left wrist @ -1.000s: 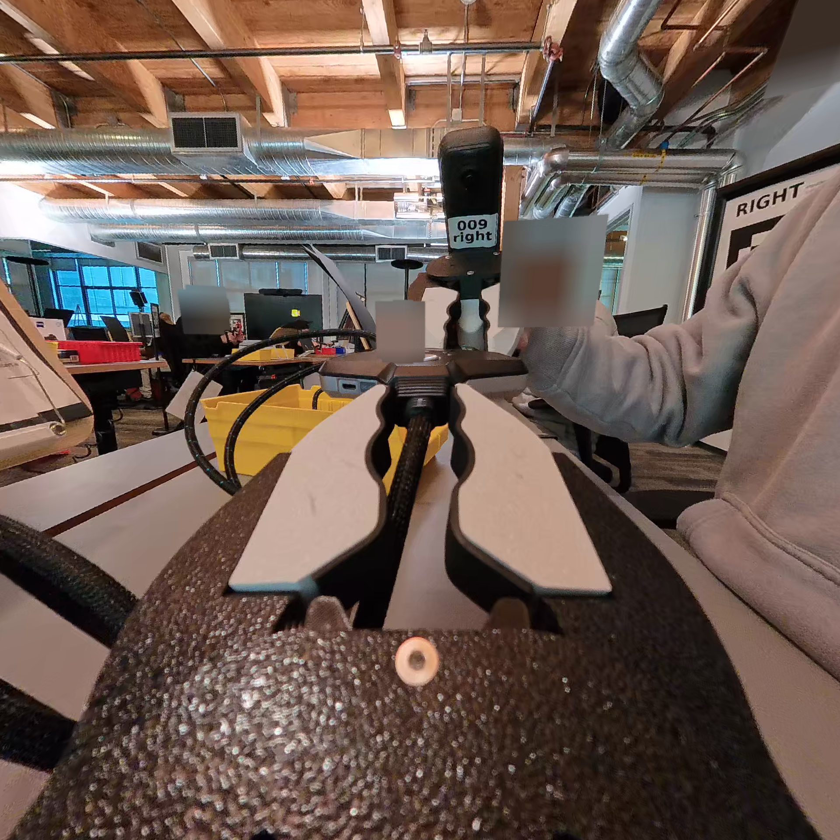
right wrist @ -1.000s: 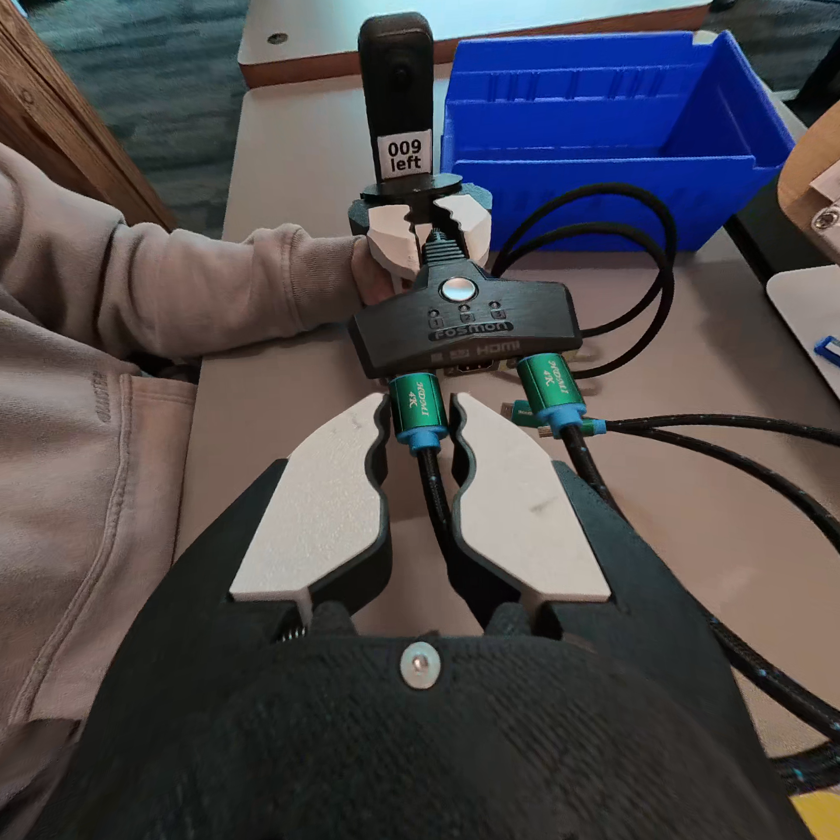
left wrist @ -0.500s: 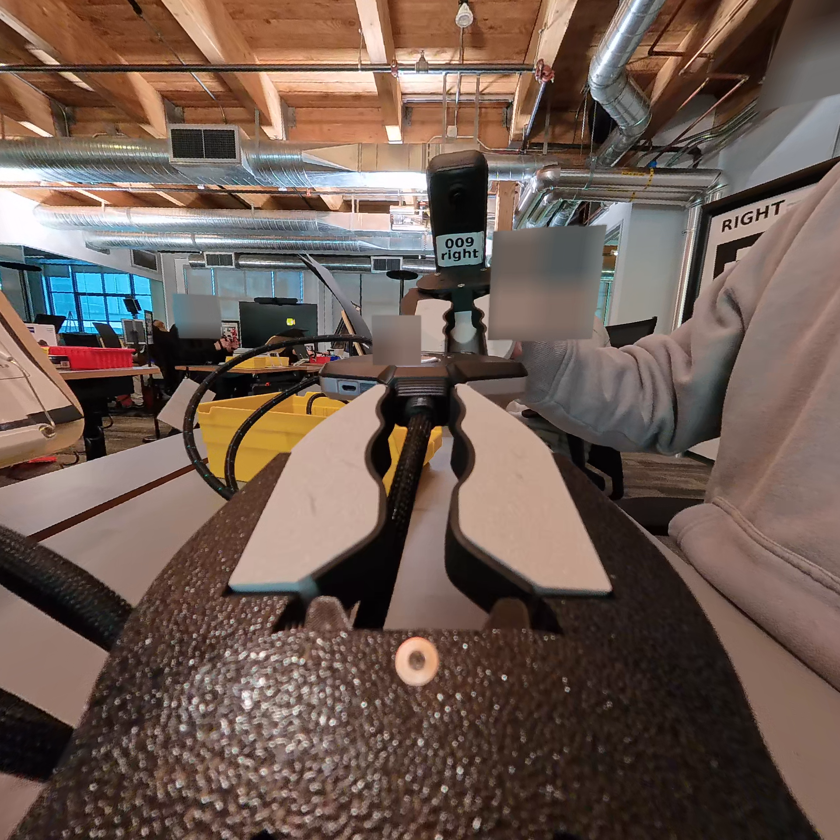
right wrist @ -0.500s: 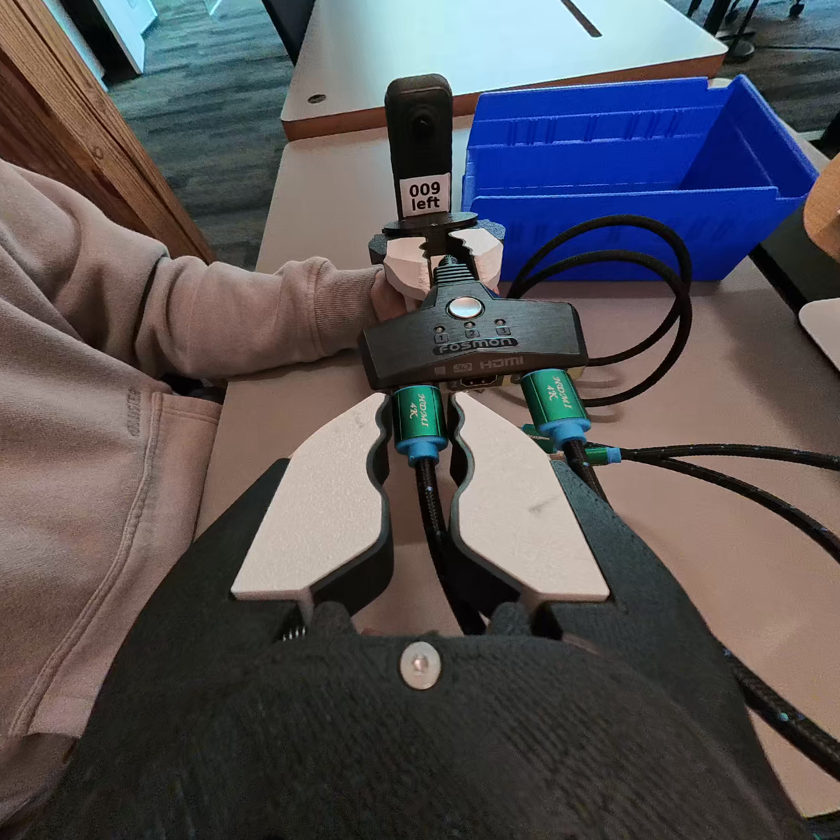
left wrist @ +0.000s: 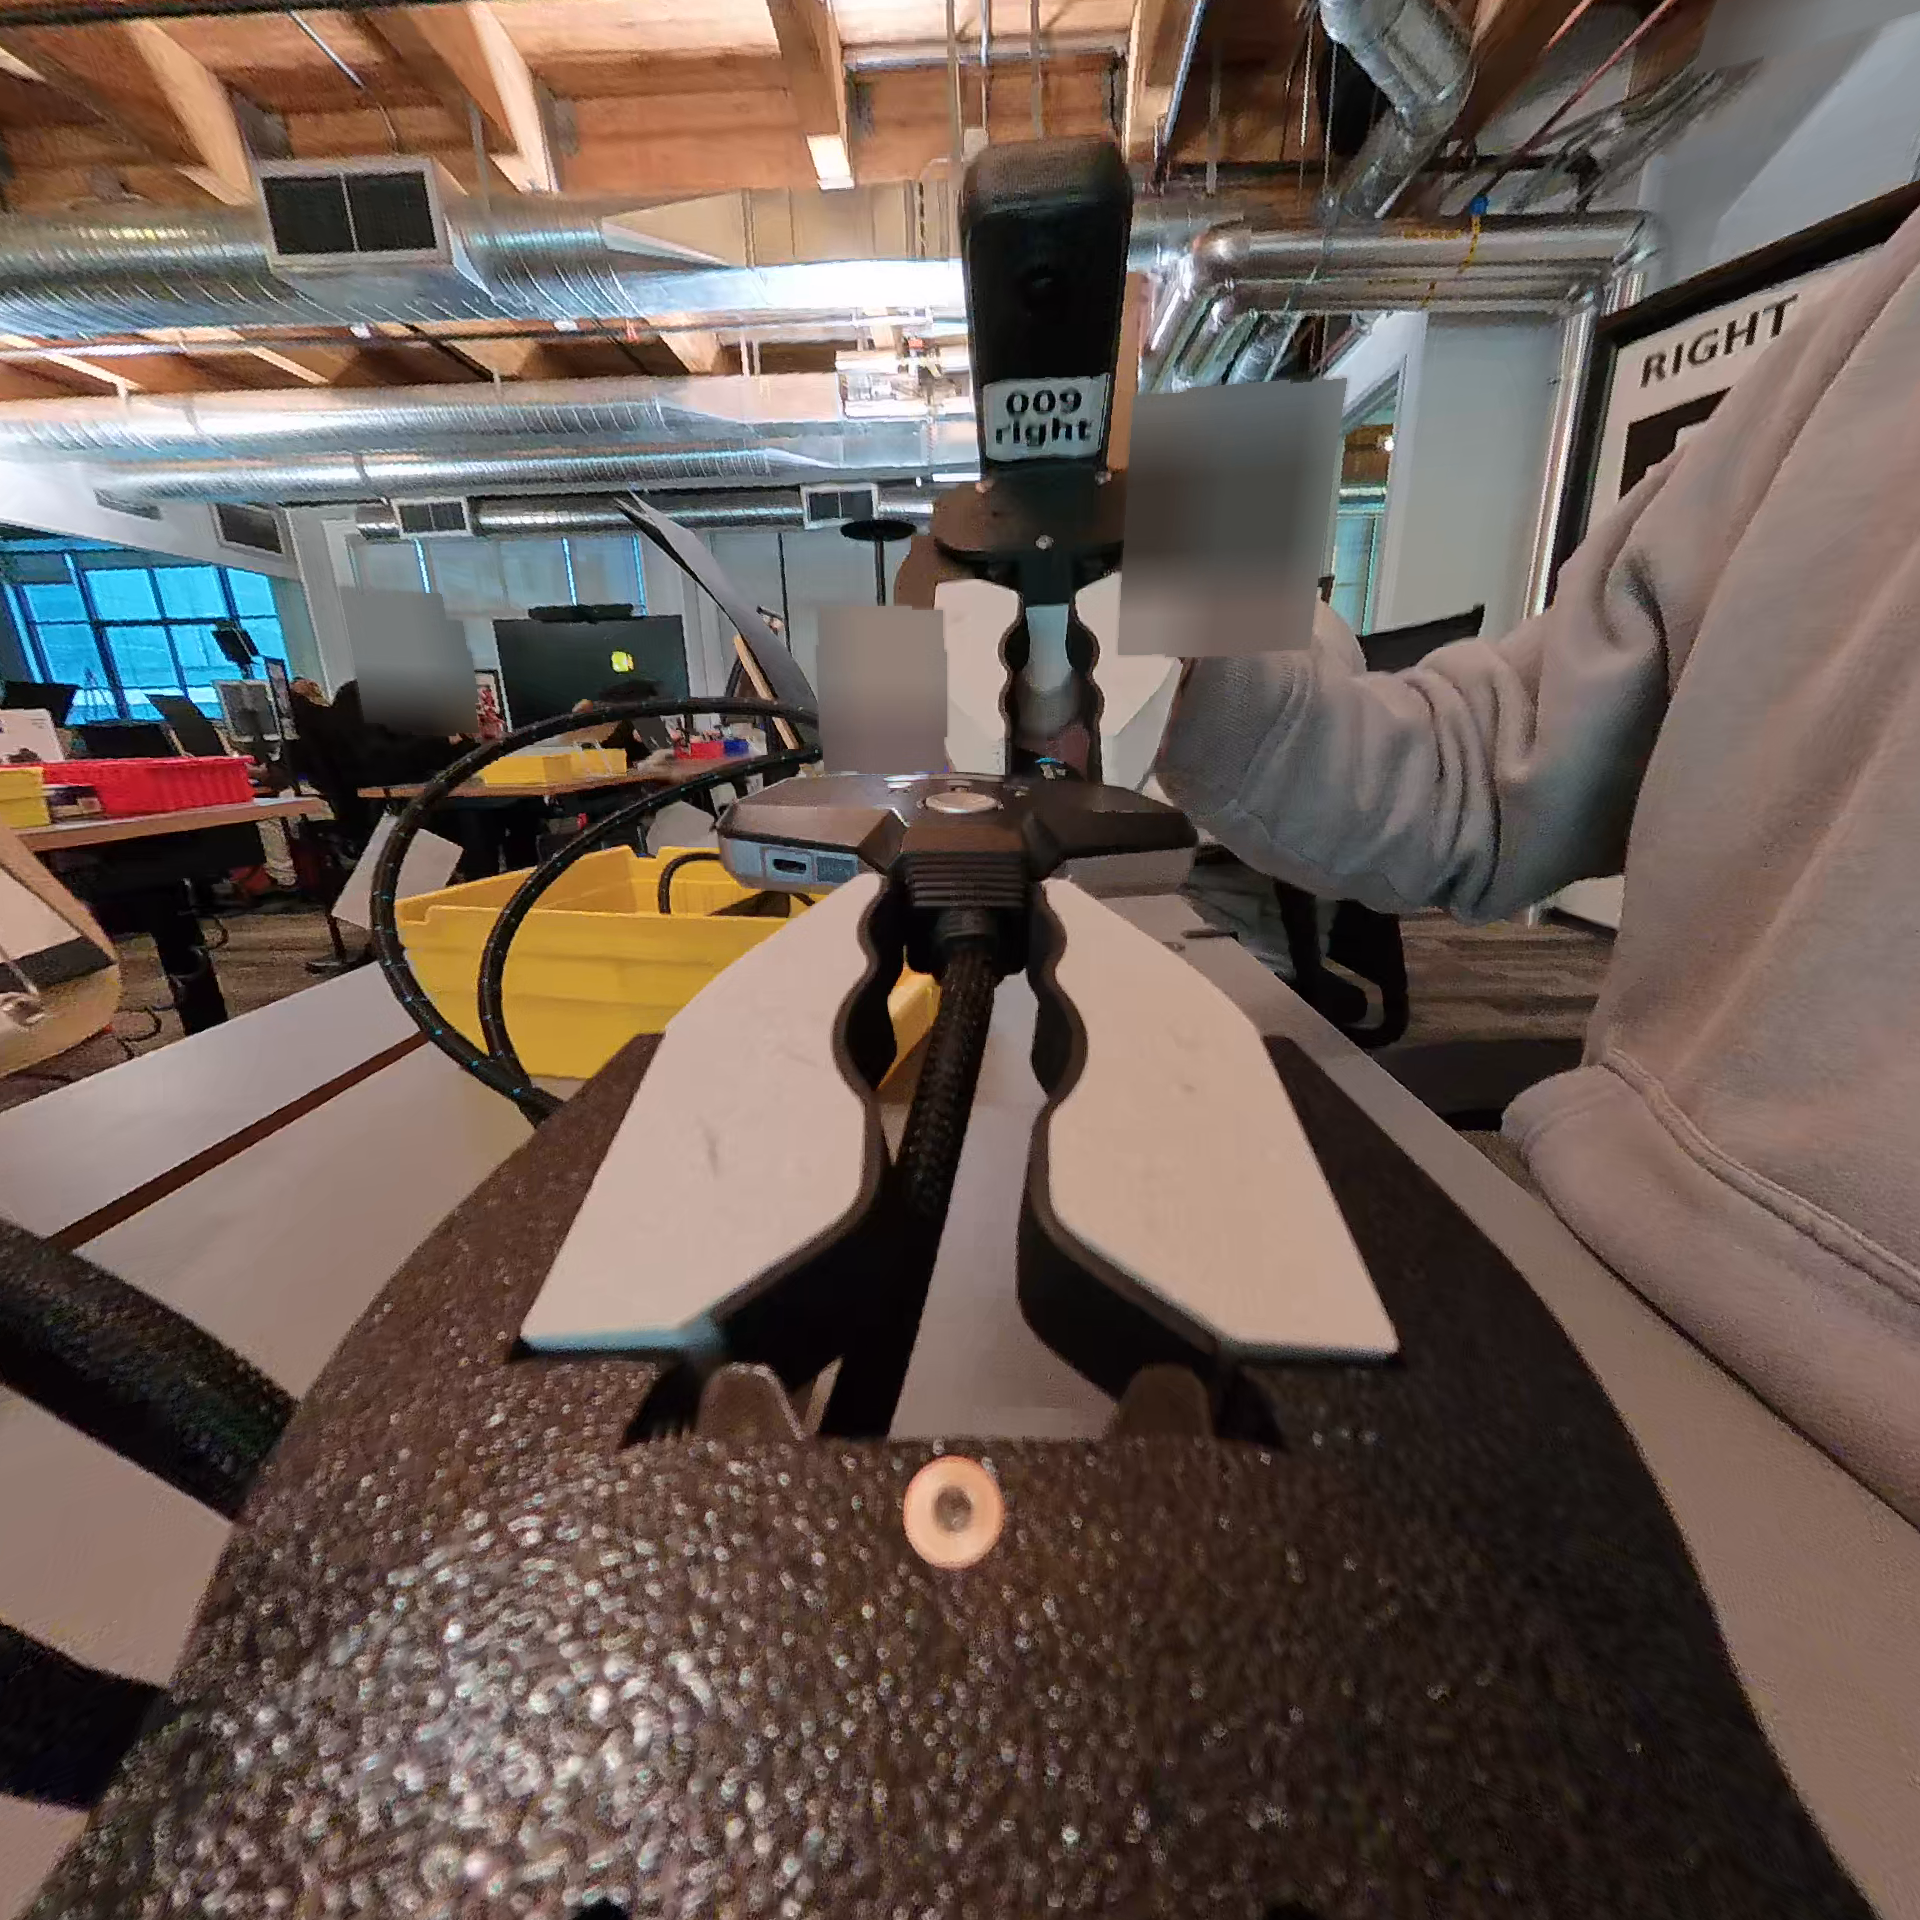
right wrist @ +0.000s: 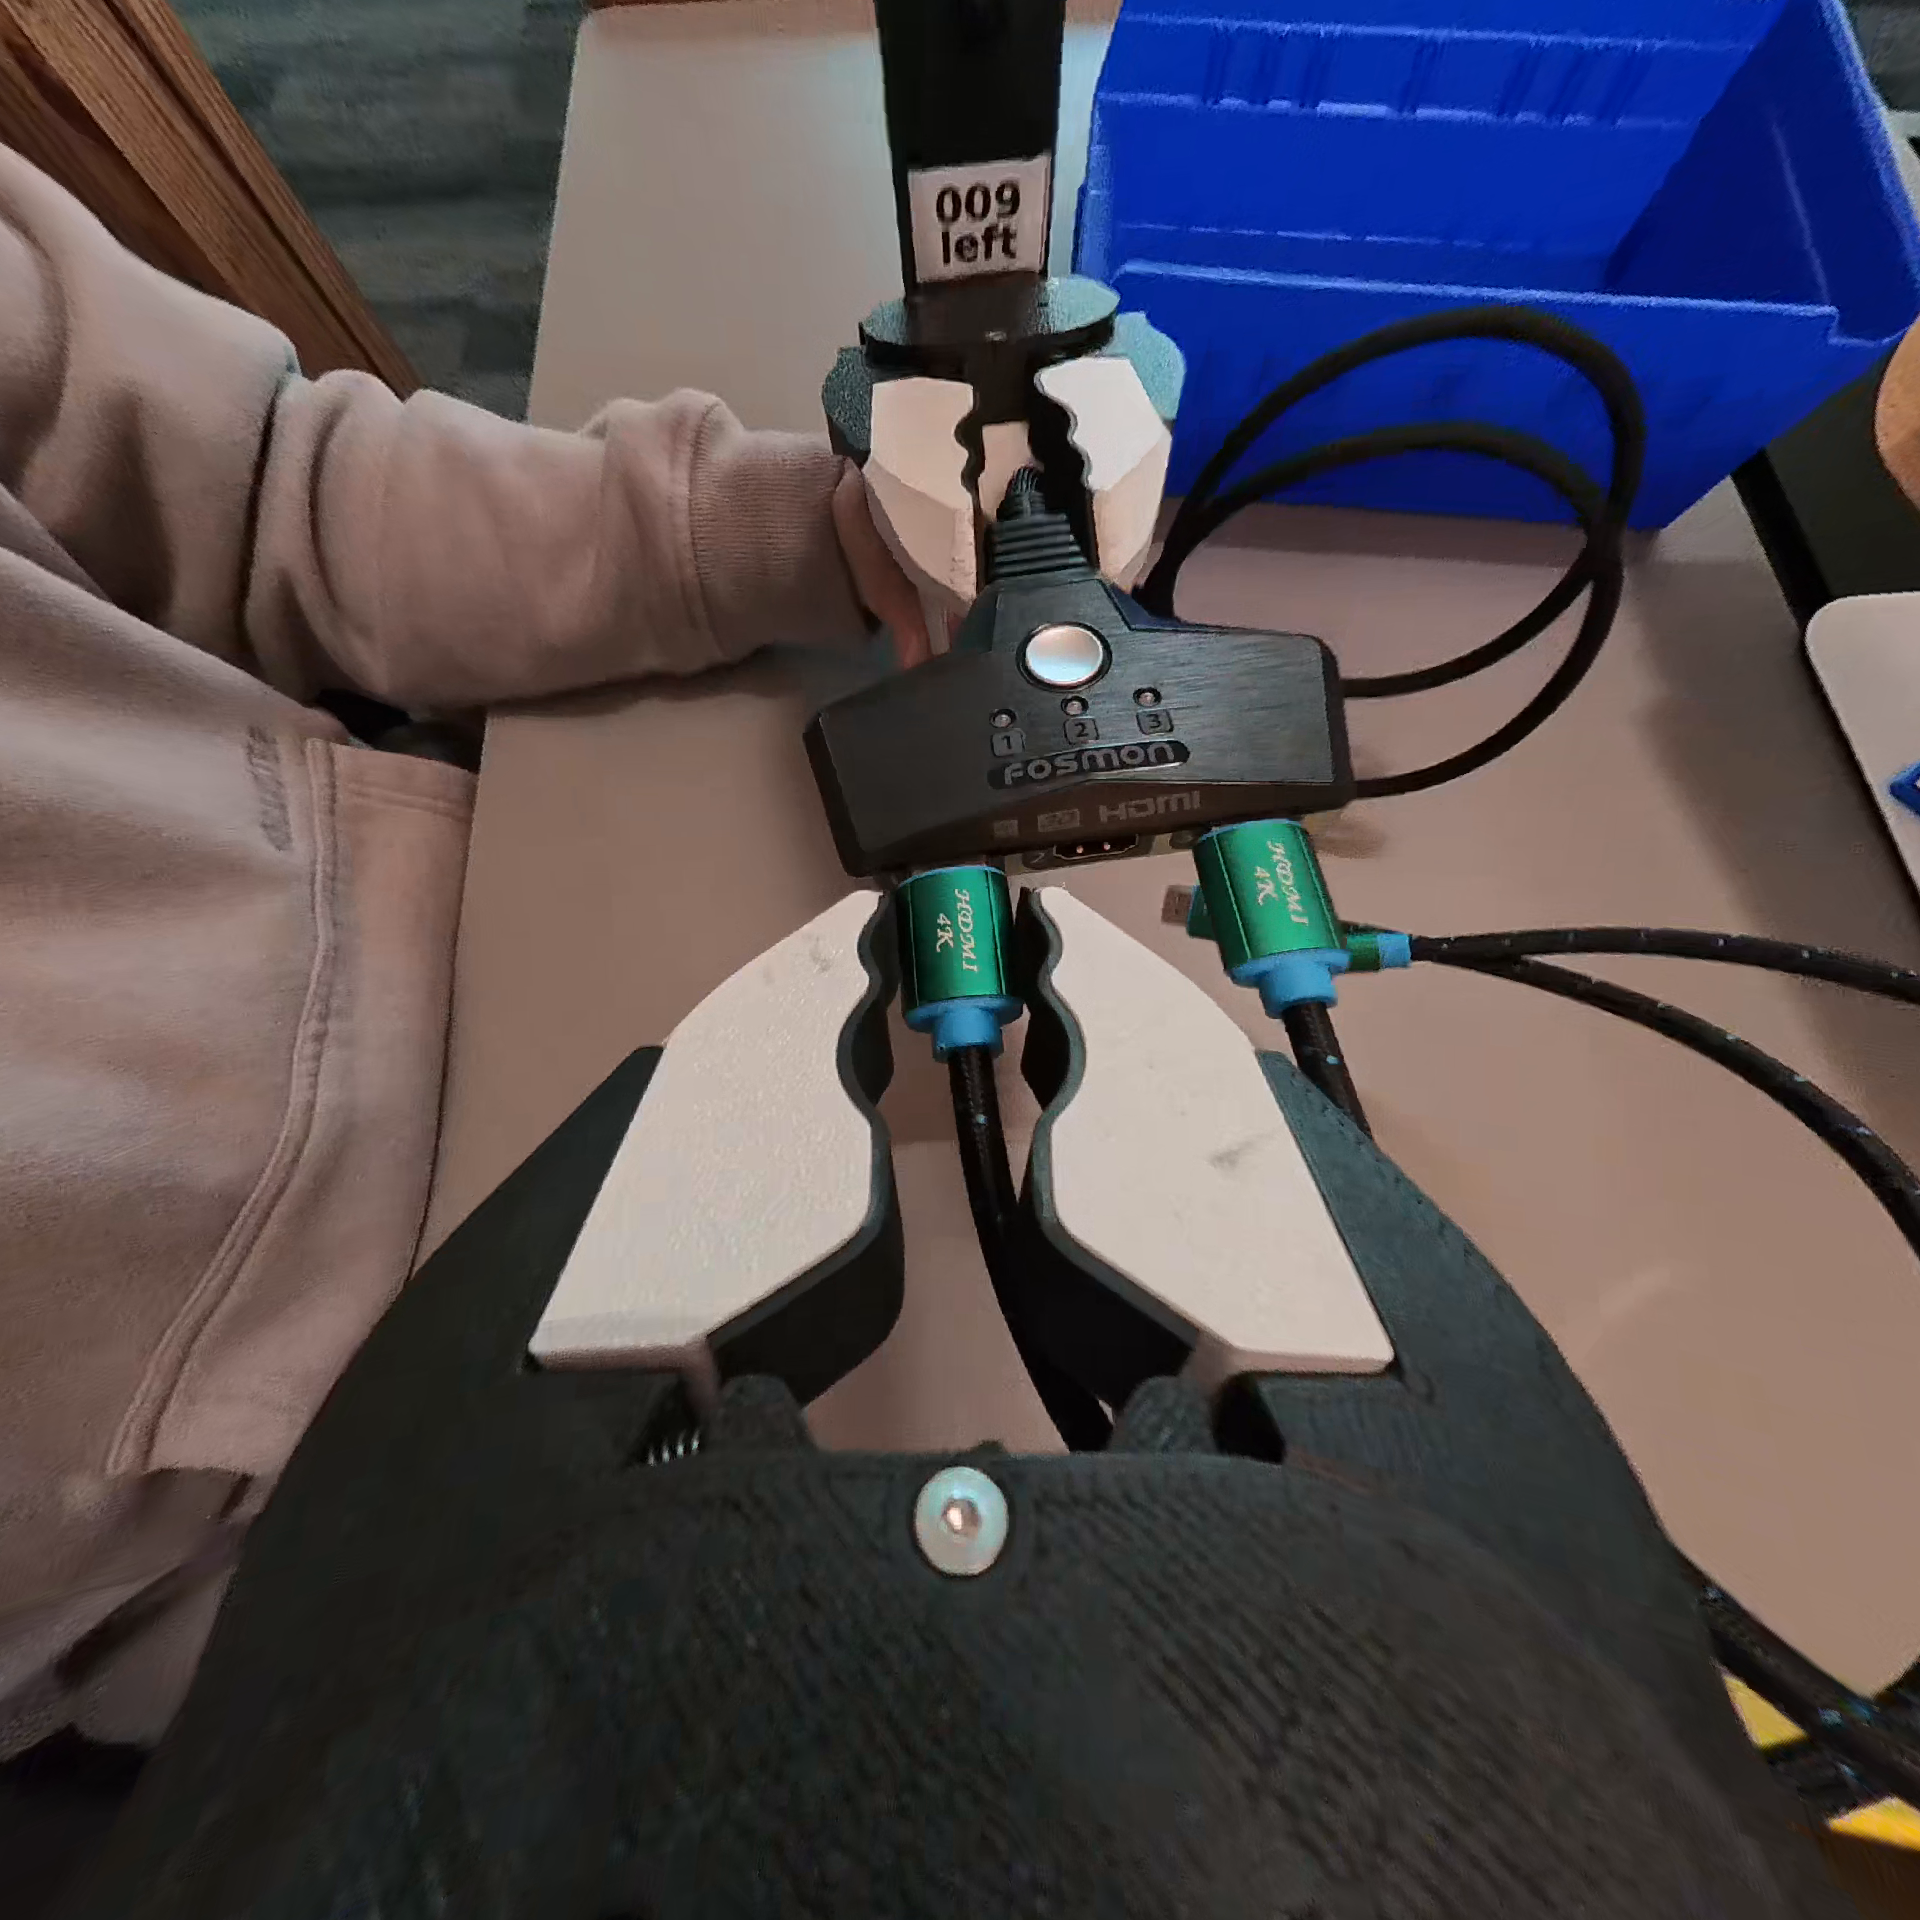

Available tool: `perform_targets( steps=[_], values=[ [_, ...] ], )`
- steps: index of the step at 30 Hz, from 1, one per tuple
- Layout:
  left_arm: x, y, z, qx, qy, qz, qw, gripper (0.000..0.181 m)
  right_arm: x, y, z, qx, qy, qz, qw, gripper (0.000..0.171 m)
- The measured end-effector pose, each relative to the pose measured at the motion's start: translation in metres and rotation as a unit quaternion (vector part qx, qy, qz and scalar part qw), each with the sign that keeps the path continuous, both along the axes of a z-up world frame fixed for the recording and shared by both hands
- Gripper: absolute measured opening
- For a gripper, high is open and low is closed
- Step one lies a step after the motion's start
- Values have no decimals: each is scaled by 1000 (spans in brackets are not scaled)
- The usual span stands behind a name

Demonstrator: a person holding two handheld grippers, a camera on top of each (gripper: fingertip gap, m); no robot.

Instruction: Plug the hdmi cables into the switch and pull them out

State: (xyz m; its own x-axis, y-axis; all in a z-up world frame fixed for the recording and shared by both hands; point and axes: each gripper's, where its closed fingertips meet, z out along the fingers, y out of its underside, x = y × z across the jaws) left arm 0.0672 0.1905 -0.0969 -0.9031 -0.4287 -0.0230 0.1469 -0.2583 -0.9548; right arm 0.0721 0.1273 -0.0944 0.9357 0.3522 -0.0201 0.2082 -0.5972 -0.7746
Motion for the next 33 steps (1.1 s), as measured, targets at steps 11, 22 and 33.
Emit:
perform_targets(
  steps=[11, 22, 33],
  values=[
    [-3, -17, -3, 47, -4, -4, 999, 23, -3, -19, -2, -25, -23, -7, 999, 22],
    [-5, -25, -4, 73, 0, -6, 997, 23, -2, -30, 1, -15, -27, -7, 999, 22],
    [-20, 44, 29, -6, -53, 43, 998, 23, 80, -89, 69, 34, -133, -133, 982, 21]
  ],
)
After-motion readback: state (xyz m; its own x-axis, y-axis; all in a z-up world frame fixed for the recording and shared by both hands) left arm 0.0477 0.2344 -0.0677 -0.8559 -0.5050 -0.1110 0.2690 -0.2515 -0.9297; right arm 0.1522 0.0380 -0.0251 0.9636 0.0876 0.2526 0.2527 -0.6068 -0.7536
